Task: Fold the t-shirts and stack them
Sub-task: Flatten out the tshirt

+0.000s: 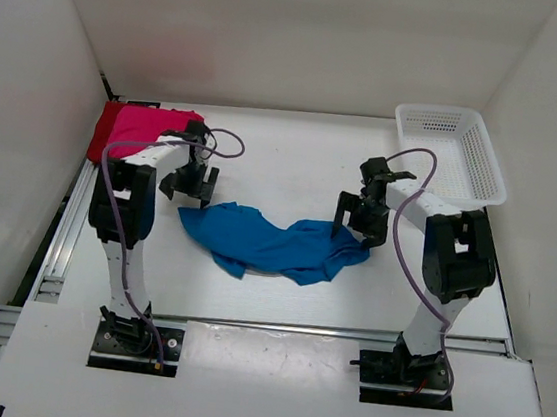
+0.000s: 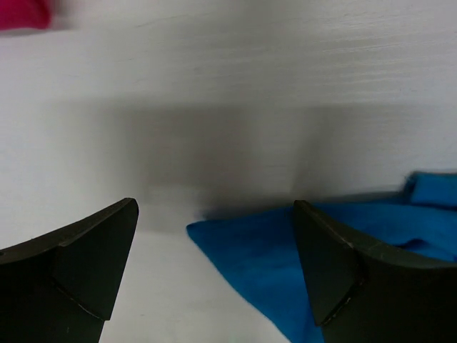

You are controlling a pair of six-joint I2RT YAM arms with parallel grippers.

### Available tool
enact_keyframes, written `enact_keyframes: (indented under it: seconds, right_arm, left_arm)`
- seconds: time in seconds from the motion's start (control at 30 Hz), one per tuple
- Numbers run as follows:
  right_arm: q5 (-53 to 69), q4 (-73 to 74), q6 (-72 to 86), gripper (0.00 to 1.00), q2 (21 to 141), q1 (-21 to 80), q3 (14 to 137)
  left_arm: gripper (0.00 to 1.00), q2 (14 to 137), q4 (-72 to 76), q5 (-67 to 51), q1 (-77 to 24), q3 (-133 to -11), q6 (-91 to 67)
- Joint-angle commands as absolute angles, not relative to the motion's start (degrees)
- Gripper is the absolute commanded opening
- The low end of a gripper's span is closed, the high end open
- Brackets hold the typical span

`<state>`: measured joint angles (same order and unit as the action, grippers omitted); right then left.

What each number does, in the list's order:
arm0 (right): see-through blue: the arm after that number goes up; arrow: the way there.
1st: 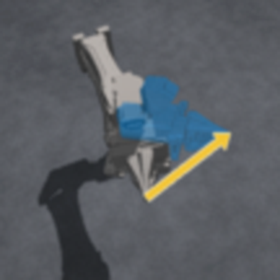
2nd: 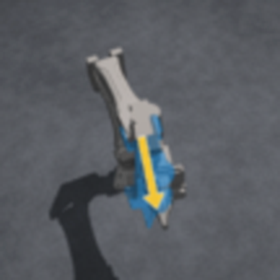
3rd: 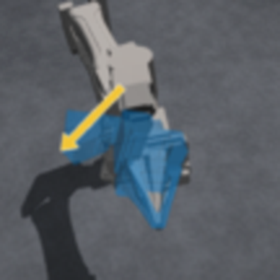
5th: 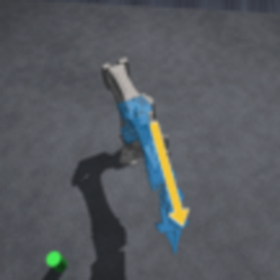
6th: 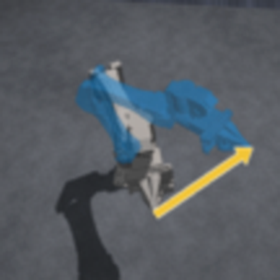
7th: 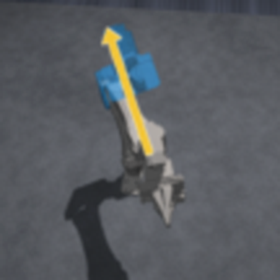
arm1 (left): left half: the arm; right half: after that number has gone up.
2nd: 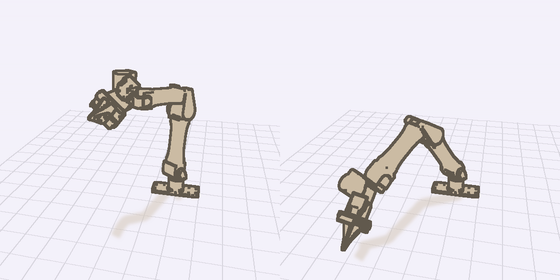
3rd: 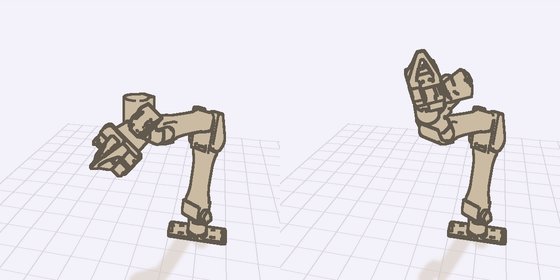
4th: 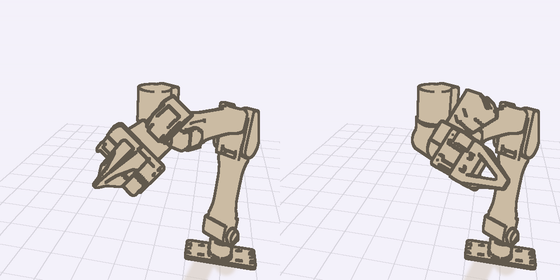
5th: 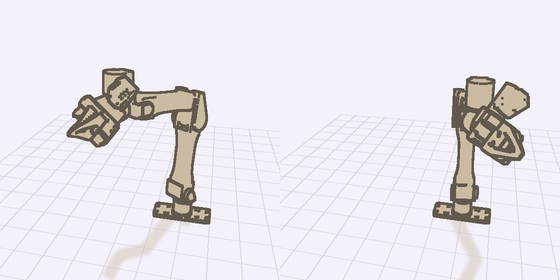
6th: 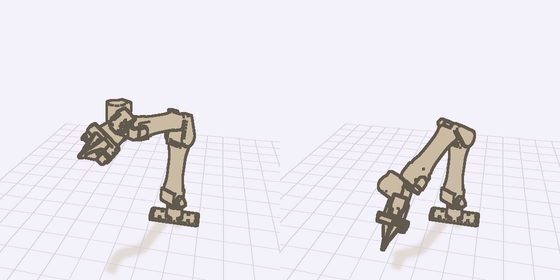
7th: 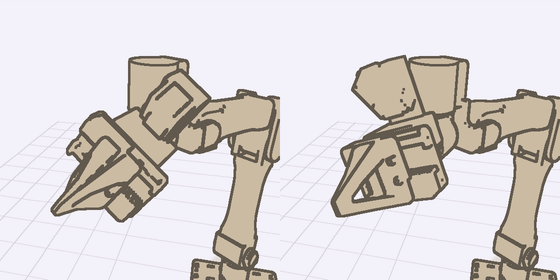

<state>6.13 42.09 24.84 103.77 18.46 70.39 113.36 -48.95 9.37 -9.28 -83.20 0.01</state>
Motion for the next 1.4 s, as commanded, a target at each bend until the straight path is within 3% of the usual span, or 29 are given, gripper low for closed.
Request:
enact_keyframes:
  seconds: [0.0, 0.07, 0.2, 0.23, 0.3, 0.33, 0.37, 0.47, 0.5, 0.63, 0.73, 0.8, 0.93, 1.03, 1.07, 1.1, 1.13, 1.2, 1.27, 1.37]
  right_arm:
    - [5.45, 40.61, 26.02, 0.98, 106.16, 19.07, 73.04]
    - [6.06, 40.61, 26.02, 0.98, 108.7, 19.59, 73.73]
    - [8.78, 40.08, 26.54, 0.93, 112.84, 20.12, 74.97]
    - [11.23, 39.56, 26.54, 0.88, 113.37, 20.13, 74.97]
    - [13.87, 38.77, 27.16, 0.57, 114.43, 20.13, 75.58]
    - [14.93, 38.76, 27.16, 0.44, 114.43, 20.13, 75.59]
    - [16.86, 38.15, 27.16, 0.24, 114.43, 20.13, 76.54]
    - [20.03, 37.62, 26.55, 0.02, 112.95, 19.6, 82.6]
    - [21.08, 37.62, 26.54, 0.0, 112.33, 19.6, 84.88]
    - [27.49, 34.2, 25.93, 0.0, 105.32, 17.24, 98.31]
    - [29.97, 29.54, 21.98, 0.0, 96.9, 16.0, 100.11]
    - [28.67, 25.85, 19.0, 0.0, 91.52, 15.39, 96.7]
    - [23.91, 19.35, 17.75, 0.0, 75.9, 12.4, 75.49]
    - [30.82, 17.23, 16.97, 0.04, 71.72, 11.87, 65.77]
    - [33.37, 17.92, 16.96, 0.08, 71.72, 11.87, 61.04]
    - [35.31, 19.84, 16.96, 0.22, 71.72, 11.87, 58.56]
    - [35.85, 21.08, 16.96, 0.38, 71.72, 11.87, 56.19]
    - [28.96, 25.28, 18.18, 0.79, 70.94, 12.39, 50.12]
    - [12.68, 27.24, 23.71, 0.87, 67.52, 10.48, 46.08]
    - [7.83, 28.12, 31.27, 0.88, 63.21, 5.47, 44.83]
  left_arm:
    - [1.0, 114.34, -47.11, 6.86, -9.5, -85.69, 0.0]
    - [0.97, 117.14, -47.11, 6.86, -8.97, -85.69, 0.0]
    - [0.64, 118.39, -50.17, -1.73, -8.26, -84.99, 0.0]
    - [0.46, 118.39, -51.49, -4.72, -8.26, -84.47, 0.0]
    - [0.1, 117.61, -55.62, -12.81, -8.26, -84.46, 0.0]
    - [0.1, 116.73, -56.77, -15.01, -8.26, -84.46, 0.0]
    - [0.1, 116.11, -57.65, -18.51, -8.26, -84.46, 0.0]
    - [0.1, 113.74, -60.9, -20.12, -7.74, -88.58, 0.0]
    - [0.1, 113.73, -61.95, -20.13, -7.21, -91.12, 0.0]
    - [0.1, 112.94, -69.59, -20.74, -5.55, -116.79, 0.0]
    - [0.1, 109.1, -69.27, -17.32, -4.92, -128.99, 0.0]
    - [0.1, 103.39, -62.54, -15.31, -4.92, -125.62, 0.0]
    - [0.1, 87.83, -57.21, -13.45, -7.9, -104.73, 0.0]
    - [0.1, 83.52, -59.32, -14.77, -9.13, -95.66, 0.0]
    - [0.1, 82.71, -59.33, -14.77, -9.75, -89.71, 0.0]
    - [0.1, 82.1, -59.33, -14.77, -10.36, -87.13, 0.0]
    - [0.1, 82.09, -59.33, -13.63, -12.2, -85.01, 0.0]
    - [0.15, 80.78, -58.8, -12.05, -13.62, -80.17, 0.0]
    - [0.26, 80.77, -58.1, -10.12, -15.46, -77.27, 0.0]
    - [0.43, 82.87, -56.52, -6.69, -17.04, -75.94, 0.0]
